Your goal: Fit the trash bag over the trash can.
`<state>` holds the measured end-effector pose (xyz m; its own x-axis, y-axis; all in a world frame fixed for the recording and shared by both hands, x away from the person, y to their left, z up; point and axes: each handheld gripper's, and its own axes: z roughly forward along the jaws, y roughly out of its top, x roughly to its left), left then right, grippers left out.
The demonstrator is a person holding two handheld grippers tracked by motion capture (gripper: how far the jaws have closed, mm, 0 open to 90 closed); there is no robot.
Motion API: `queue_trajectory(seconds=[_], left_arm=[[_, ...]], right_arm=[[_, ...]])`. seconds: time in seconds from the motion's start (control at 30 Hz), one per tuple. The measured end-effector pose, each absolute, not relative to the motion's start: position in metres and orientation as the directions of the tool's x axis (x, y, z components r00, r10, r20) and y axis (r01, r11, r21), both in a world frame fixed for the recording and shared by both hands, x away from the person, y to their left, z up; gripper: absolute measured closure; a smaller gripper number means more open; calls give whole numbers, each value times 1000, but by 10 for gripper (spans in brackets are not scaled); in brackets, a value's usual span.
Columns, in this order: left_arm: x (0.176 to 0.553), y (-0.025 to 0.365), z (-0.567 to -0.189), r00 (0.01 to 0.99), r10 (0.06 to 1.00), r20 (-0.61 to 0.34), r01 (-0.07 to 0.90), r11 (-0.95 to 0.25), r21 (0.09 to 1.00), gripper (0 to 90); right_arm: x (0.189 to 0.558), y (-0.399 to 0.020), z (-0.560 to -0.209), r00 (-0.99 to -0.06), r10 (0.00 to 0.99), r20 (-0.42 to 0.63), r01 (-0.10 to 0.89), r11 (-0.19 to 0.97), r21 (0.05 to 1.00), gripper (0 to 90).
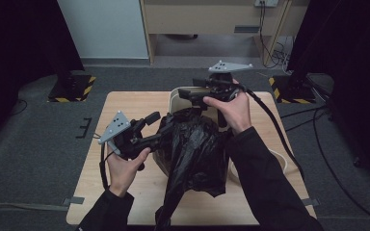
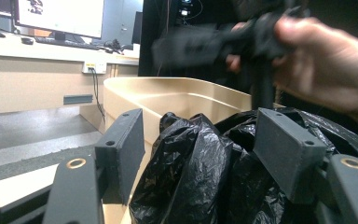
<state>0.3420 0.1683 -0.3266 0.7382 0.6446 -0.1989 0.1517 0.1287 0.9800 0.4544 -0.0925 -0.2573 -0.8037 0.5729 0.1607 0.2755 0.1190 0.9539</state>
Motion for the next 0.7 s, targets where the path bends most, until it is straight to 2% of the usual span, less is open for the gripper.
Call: queue_trajectory(seconds=[0.17,0.33,0.53,0.7], left_arm=[[340,175,-321,745,637,-201,137,149,979,328],[336,179,-317,753,626,-203,135,155,979,312],[335,177,-321,767,607,-209,165,129,978,312],[337,171,-327,782,581,-226,203,105,973,363]], right_arm=[[434,-116,-221,-845,517,136,151,-13,988,248],[419,-138,-211,-844,524,111,107,-37,994,221],[394,-174,-235,-869,485,101,91,-43,995,217],[366,-193,-269,-912,404,69,70,-12,997,282]])
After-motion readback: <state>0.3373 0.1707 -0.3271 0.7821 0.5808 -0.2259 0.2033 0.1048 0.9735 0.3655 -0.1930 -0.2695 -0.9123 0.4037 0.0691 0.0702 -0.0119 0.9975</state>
